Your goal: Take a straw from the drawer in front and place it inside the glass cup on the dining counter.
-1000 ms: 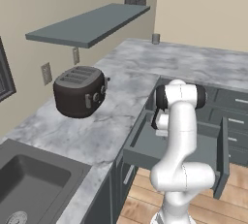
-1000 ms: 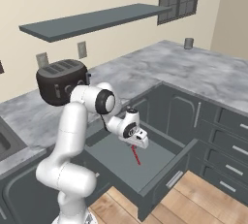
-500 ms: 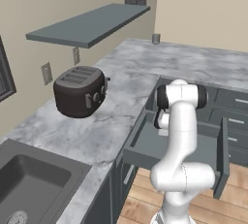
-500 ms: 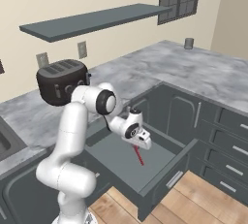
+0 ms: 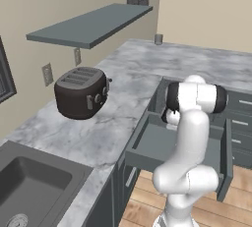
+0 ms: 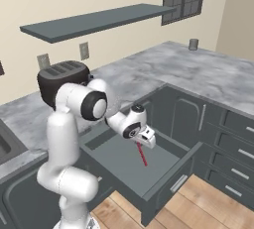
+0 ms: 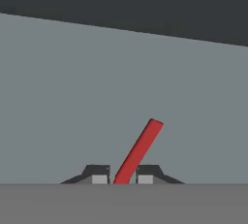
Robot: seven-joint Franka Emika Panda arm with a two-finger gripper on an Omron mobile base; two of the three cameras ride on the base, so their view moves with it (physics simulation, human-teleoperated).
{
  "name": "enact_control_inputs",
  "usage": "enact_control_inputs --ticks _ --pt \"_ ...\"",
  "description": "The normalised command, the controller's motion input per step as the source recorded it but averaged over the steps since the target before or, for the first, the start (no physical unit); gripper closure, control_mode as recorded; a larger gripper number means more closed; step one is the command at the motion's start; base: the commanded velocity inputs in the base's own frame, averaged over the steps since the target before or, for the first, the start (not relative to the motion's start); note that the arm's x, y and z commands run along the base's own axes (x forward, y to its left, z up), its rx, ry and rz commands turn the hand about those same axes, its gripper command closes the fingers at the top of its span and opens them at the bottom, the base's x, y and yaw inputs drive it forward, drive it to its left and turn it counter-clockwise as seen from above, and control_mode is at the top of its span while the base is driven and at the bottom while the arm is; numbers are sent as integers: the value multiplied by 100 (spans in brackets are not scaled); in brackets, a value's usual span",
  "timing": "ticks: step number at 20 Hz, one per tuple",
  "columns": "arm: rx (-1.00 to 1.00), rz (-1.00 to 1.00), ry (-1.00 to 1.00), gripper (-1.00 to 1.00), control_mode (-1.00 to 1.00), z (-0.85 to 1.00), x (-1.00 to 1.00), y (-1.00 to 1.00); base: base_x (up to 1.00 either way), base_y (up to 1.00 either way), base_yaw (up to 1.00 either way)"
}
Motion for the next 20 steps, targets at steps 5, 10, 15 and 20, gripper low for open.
enact_control_inputs --ticks 5,10,15,20 --pt "0 0 -13 100 -100 100 -74 5 0 0 0" --pt "0 0 -17 100 -100 100 -28 19 0 0 0" --pt "0 0 -13 100 -100 100 0 18 0 0 0" --pt "0 0 -4 100 -100 100 0 11 0 0 0"
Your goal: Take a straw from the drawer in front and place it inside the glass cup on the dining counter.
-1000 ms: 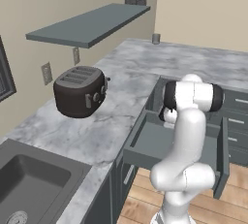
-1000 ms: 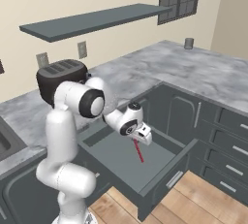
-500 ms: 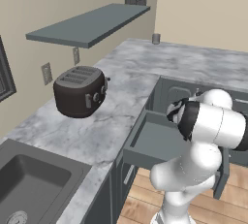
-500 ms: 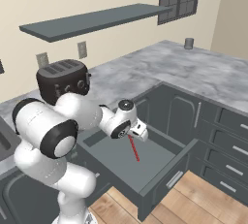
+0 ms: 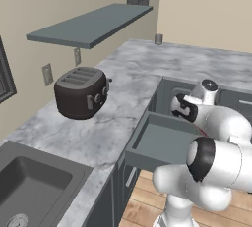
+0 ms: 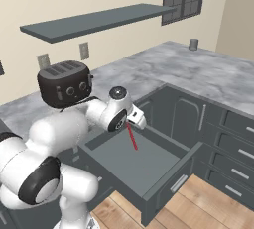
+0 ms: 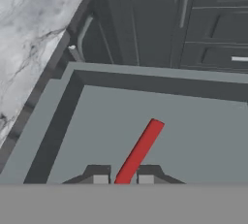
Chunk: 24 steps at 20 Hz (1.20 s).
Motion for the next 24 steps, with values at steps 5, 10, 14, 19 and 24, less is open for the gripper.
enact_control_inputs --ticks 5,10,14,19,24 --pt "0 0 0 100 -100 100 0 14 0 0 0" --pt "0 0 4 100 -100 100 -18 13 0 0 0" --pt "0 0 0 100 -100 90 -76 16 0 0 0" --pt "0 0 1 100 -100 60 -78 21 0 0 0" --pt "0 0 8 100 -100 20 -56 32 0 0 0"
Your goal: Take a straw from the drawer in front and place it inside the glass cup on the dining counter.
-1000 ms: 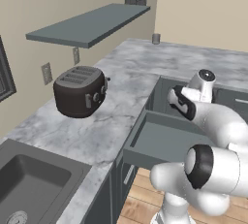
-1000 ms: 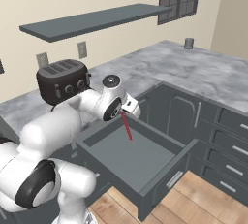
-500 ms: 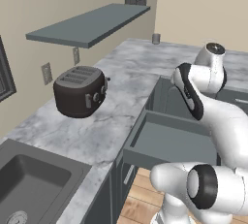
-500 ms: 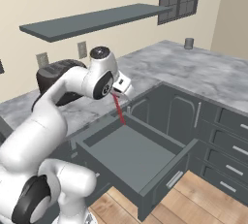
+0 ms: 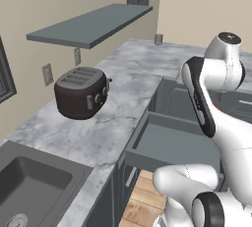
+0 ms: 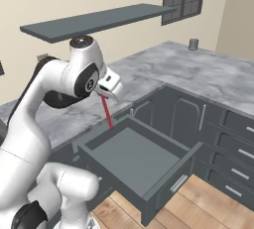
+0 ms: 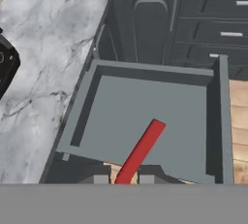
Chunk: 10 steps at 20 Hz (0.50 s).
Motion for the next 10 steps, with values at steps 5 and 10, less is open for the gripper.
enact_control_inputs --ticks 5,10 --pt "0 0 17 100 -100 0 -32 25 0 0 0" --pt "0 0 15 100 -100 0 -24 33 0 0 0"
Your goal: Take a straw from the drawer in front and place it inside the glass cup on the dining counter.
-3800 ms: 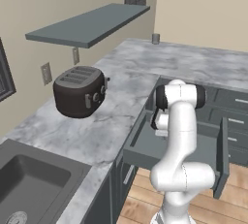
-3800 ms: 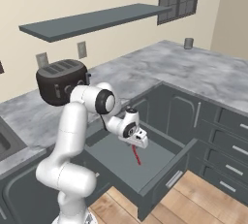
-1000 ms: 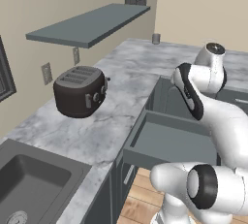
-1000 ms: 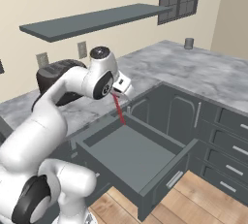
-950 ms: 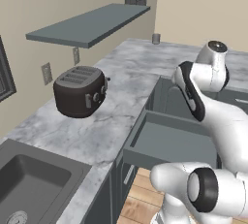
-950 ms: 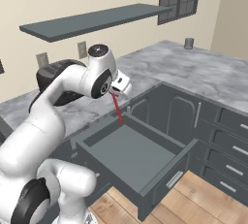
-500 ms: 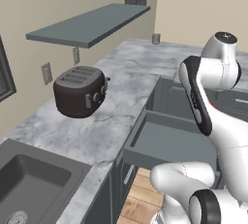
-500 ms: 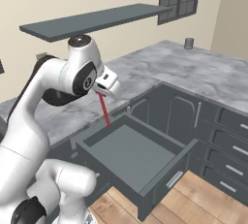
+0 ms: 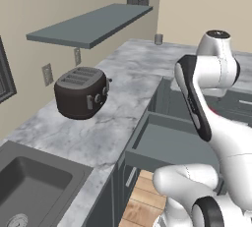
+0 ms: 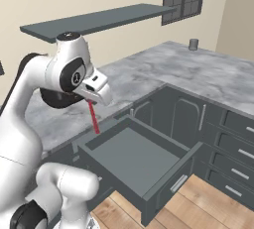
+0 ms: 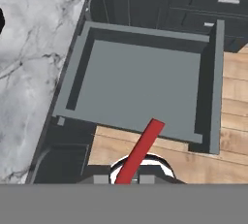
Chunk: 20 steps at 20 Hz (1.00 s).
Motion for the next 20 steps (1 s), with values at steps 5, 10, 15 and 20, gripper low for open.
enact_control_inputs --ticks 5,10,15,20 --pt "0 0 0 100 100 0 0 0 -85 11 0" --pt "0 0 0 100 100 0 0 0 -100 0 0" --pt "0 0 0 100 100 0 0 0 -83 -25 0" --pt "0 0 0 100 100 0 0 0 -12 -93 0"
